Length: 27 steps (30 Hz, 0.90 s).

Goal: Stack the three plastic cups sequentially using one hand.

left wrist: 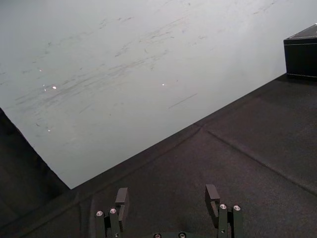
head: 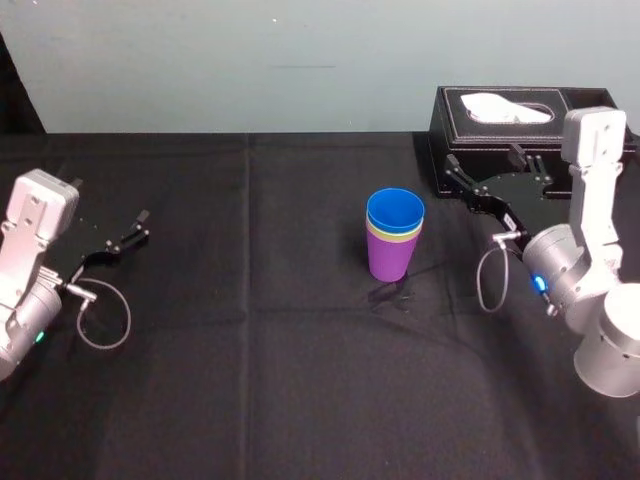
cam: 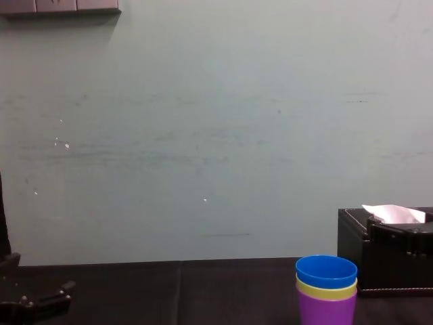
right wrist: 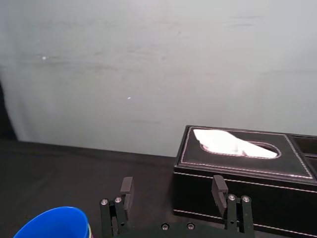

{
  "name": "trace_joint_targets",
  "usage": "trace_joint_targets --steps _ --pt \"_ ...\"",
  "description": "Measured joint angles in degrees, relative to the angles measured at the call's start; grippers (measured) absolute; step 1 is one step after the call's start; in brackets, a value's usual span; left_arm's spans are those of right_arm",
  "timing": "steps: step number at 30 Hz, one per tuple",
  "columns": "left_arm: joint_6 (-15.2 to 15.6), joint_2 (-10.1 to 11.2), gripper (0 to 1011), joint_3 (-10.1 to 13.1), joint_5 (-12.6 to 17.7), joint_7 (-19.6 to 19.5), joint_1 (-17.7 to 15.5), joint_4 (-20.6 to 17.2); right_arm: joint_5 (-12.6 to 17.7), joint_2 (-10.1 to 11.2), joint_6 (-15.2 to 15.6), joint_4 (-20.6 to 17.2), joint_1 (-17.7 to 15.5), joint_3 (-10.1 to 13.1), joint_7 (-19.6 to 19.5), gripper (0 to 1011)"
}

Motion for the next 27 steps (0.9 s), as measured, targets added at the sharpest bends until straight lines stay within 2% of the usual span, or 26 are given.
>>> trace_joint_targets --steps 4,8,12,27 --pt "0.0 0.0 1011 0.0 0.0 0.0 0.0 0.0 -2.44 -1.63 -1.95 0.52 -0.51 0.17 -2.77 1002" --pt "0.0 0.0 1011 0.0 0.0 0.0 0.0 0.0 -6.98 -3.67 -3.99 1.75 -0.67 0.22 -7.9 1002" --pt "0.0 0.0 1011 0.0 0.0 0.0 0.0 0.0 -8.91 -4.37 -3.91 2.36 -0.64 0.19 -9.29 1002" --pt "0.0 0.0 1011 0.0 0.0 0.0 0.0 0.0 -8.83 -4.35 -3.98 2.31 -0.64 0.11 -9.31 1002"
